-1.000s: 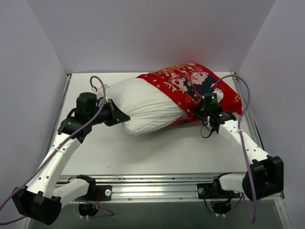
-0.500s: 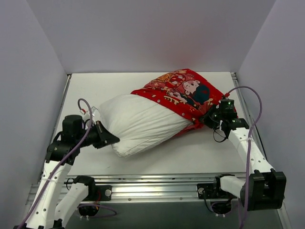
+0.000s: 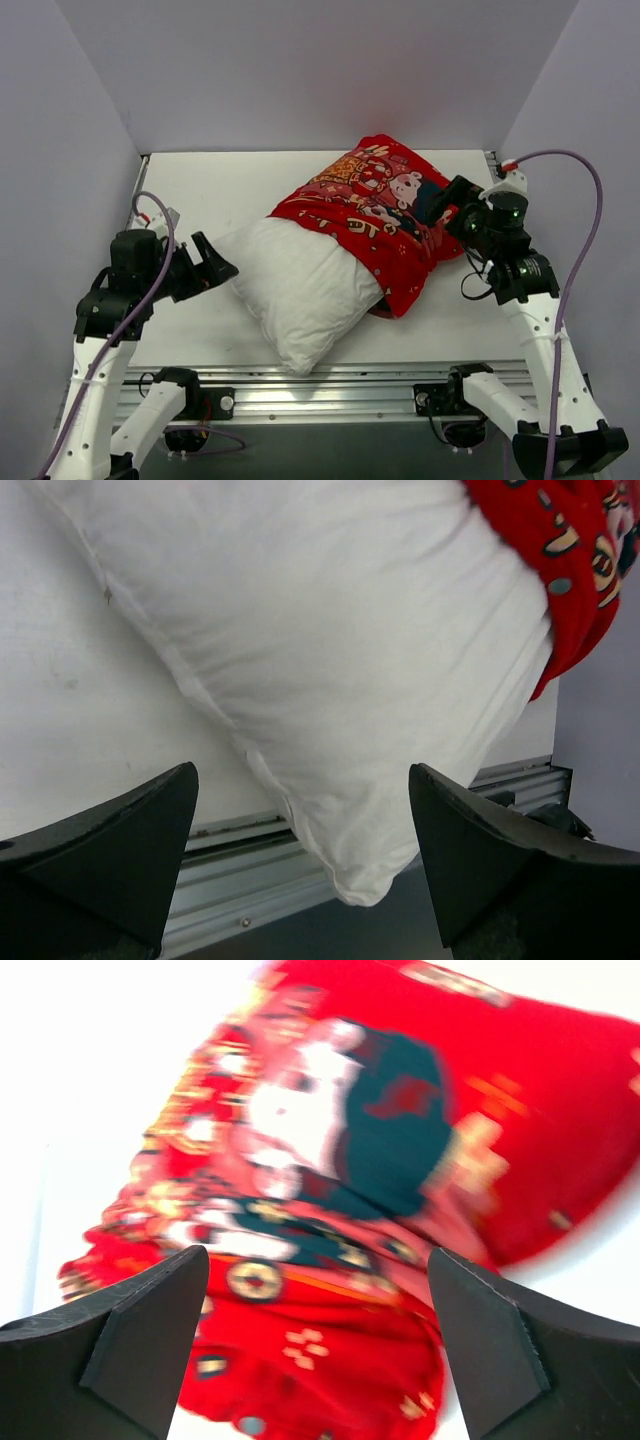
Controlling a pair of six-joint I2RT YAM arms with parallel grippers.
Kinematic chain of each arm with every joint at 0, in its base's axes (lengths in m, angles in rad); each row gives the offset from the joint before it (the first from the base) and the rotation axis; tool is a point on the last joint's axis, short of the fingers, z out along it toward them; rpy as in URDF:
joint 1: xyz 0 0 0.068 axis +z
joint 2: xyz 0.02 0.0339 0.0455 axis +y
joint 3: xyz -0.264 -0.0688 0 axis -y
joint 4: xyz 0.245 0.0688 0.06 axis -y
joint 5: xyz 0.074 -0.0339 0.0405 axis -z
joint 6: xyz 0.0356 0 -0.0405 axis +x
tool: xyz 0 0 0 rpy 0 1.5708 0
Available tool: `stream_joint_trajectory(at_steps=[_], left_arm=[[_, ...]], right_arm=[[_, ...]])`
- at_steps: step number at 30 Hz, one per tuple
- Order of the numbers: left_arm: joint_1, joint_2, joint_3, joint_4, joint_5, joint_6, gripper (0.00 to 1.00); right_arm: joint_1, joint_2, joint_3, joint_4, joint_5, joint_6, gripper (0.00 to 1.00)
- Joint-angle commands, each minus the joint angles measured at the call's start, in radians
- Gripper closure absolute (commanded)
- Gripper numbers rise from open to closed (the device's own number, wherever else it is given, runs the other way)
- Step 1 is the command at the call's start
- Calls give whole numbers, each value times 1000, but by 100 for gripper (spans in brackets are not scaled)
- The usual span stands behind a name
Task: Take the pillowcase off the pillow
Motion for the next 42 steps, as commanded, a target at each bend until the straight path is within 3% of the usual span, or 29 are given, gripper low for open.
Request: stream_joint_trajectory(at_steps=[1, 5, 8, 11, 16, 22, 26, 27, 29, 30, 32, 34, 37, 38, 41, 42], left_arm=[[-2, 106, 81, 150, 16, 38, 6], [-113, 317, 145, 305, -64, 67, 6], [-218, 467, 217, 354, -145, 83, 6], [-259, 576, 202, 448, -110, 58, 6], [-345, 649, 52, 578, -118, 12, 6], [-384, 646, -163, 768, -90, -104, 3], [-393, 643, -278, 853, -107, -146, 40], [-393, 643, -287, 859, -116, -149, 56], [-393, 641, -299, 876, -121, -152, 70], [-393, 640, -302, 876, -127, -151, 85], [-393, 635, -301, 878, -139, -141, 97], [-393, 620, -298, 869, -144, -134, 98], [-394, 566, -278, 814, -160, -112, 98], [-394, 546, -267, 789, -168, -105, 98], [-401, 468, -212, 653, -220, -66, 98], [-401, 448, -195, 620, -232, -57, 98]], right_arm=[[79, 109, 79, 71, -51, -84, 13], [301, 238, 181, 119, 51, -168, 13], [390, 355, 237, 136, 68, -208, 12], [447, 448, 298, 154, 128, -297, 12], [519, 611, 444, 94, 162, -451, 11], [564, 695, 521, 80, 82, -534, 10], [596, 766, 571, 50, 94, -578, 9], [601, 787, 568, 50, 102, -583, 9], [605, 804, 547, 60, 114, -589, 9], [605, 826, 544, 59, 143, -591, 9], [605, 847, 535, 54, 179, -597, 9], [605, 879, 519, 54, 244, -603, 9], [599, 918, 515, 44, 338, -600, 22], [596, 922, 516, 44, 360, -598, 41], [573, 938, 531, 48, 449, -583, 73], [564, 947, 541, 47, 470, -577, 89]])
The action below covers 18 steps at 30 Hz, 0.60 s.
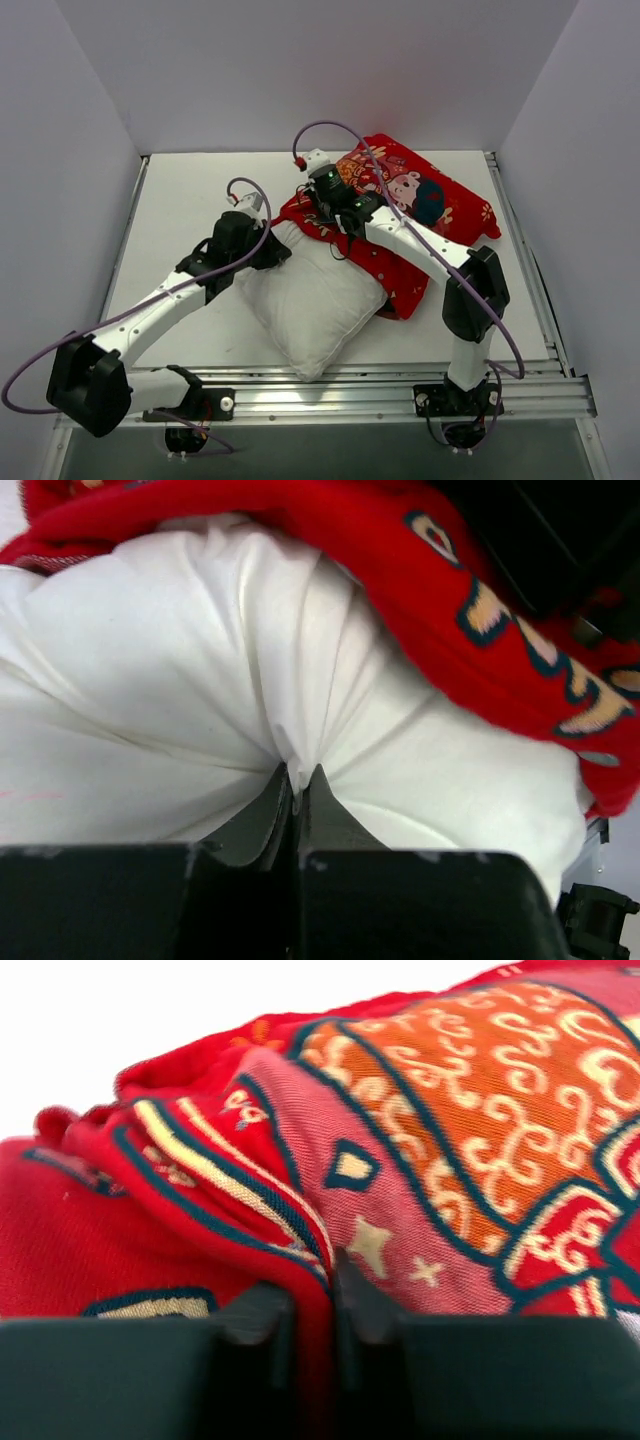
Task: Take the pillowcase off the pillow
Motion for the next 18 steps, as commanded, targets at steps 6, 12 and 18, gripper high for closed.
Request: stream_joint_trajectory(at_steps=[6, 12, 18], left_arm=[[-21, -239, 197, -525, -160, 142, 98], [-18, -380, 332, -728, -257, 176, 98], [-15, -462, 409, -887, -383, 176, 98]], right_arm=[[-204, 97, 140, -126, 405, 112, 100], [-423, 148, 295, -233, 475, 247, 100], [-609, 171, 416, -327, 452, 382, 100]])
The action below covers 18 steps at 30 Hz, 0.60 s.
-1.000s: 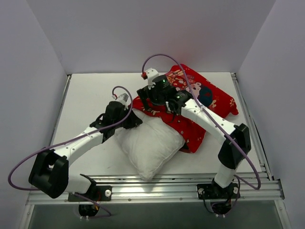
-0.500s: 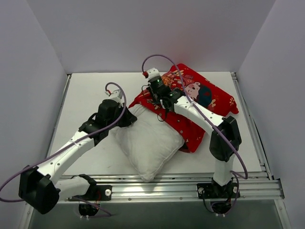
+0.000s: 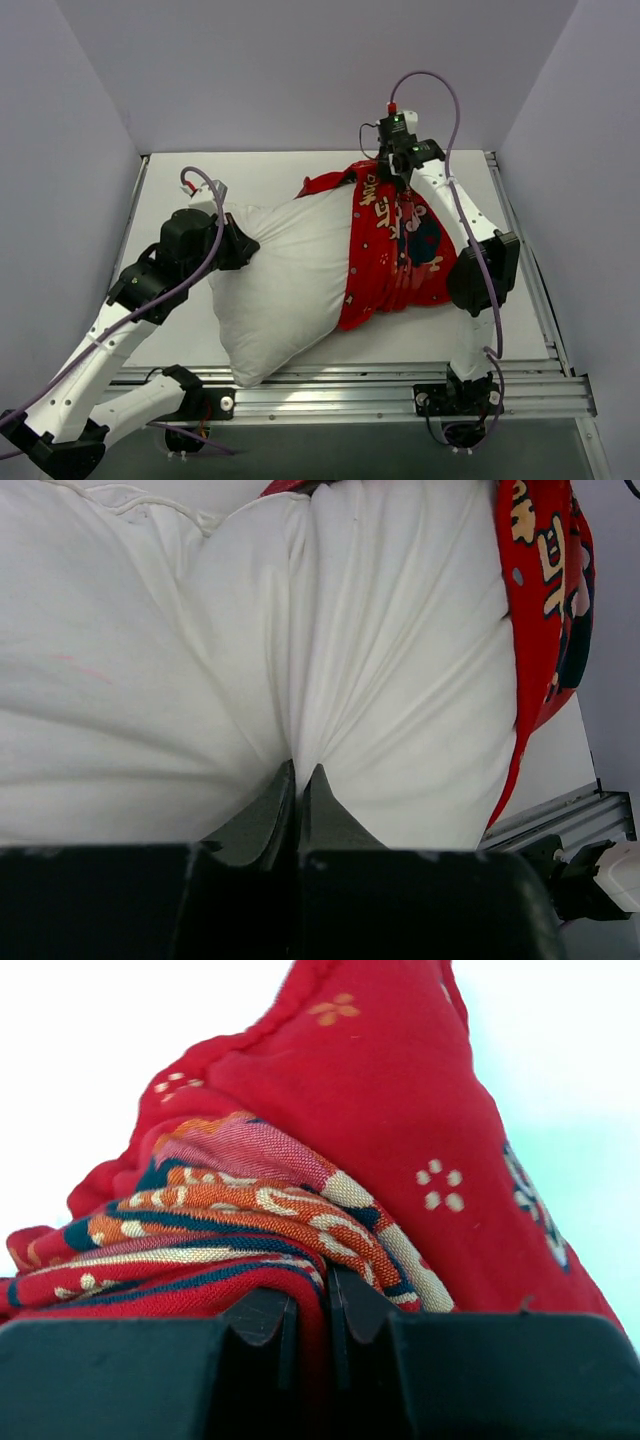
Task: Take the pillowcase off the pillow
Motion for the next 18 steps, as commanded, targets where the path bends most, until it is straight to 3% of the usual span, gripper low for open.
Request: stream_joint_trajectory(at_steps=[1, 7, 11, 13, 16, 17, 18], left_arm=[[23, -152, 136, -384, -241, 55, 98], [26, -172, 219, -476, -400, 78, 98], [26, -116, 158, -343, -290, 86, 98], [26, -74, 115, -211, -222, 69, 98], [29, 17, 65, -64, -219, 46, 98], [29, 43, 62, -38, -222, 43, 98], [32, 90, 59, 5, -233, 34, 98]], right_arm=[[-272, 45, 84, -15, 419, 43, 100], [-329, 49, 93, -27, 332, 47, 100], [-263, -38, 4, 123, -10, -10, 100], [-187, -70, -22, 157, -73, -21, 100], [-118, -136, -73, 201, -139, -20, 87], [-90, -182, -126, 226, -164, 11, 70], [-82, -213, -161, 241, -202, 26, 61]])
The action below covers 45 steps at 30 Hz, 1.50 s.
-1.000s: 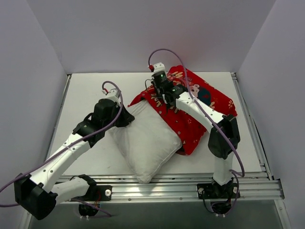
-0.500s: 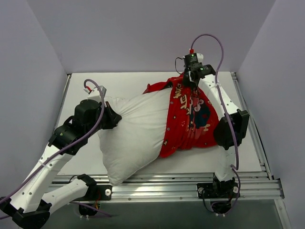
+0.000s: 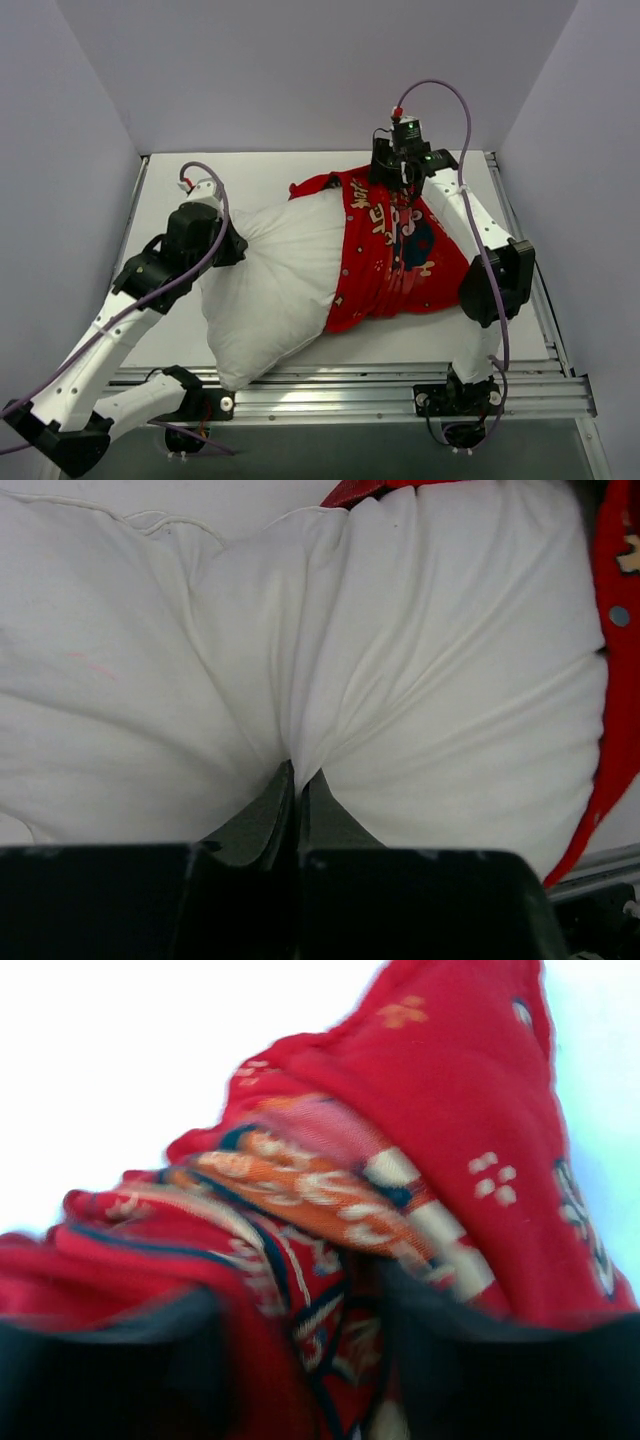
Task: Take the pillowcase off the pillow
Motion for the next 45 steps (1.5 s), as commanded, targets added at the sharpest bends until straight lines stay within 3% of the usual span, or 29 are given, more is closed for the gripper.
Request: stream_joint_trajectory(at_steps=[1, 4, 7, 14, 20, 27, 30, 33, 34, 37, 38, 40, 45], left_arm=[[32, 83, -1, 128, -134, 7, 98], [56, 136, -15, 175, -121, -18, 98], [90, 166, -46, 208, -108, -47, 98], [191, 195, -121, 263, -76, -88, 98], [279, 253, -117, 301, -9, -78, 98], [352, 423, 27, 346, 59, -7, 97], [355, 457, 92, 317, 93, 43, 83], [355, 416, 137, 282, 94, 99, 52], [354, 396, 134, 277, 96, 116, 30], [340, 293, 108, 231, 105, 183, 4], [313, 261, 94, 206, 97, 200, 1], [262, 164, 59, 182, 76, 232, 6], [-10, 0, -59, 96, 12, 235, 6]], right_arm=[[-3, -166, -88, 201, 83, -13, 44], [32, -345, -245, 223, 128, 5, 24], [55, -452, -391, 205, 188, 20, 17], [89, -676, -711, 175, 57, 94, 24], [101, -645, -850, 344, -22, 96, 28], [97, -421, -720, 491, -5, 54, 29], [94, -352, -654, 502, 23, 44, 28], [94, -335, -610, 487, 20, 48, 28], [95, -344, -607, 490, 9, 48, 28], [97, -367, -601, 476, 0, 48, 27], [97, -373, -600, 468, 1, 45, 27], [97, -402, -601, 446, 4, 39, 24], [101, -483, -635, 410, 6, 16, 13]])
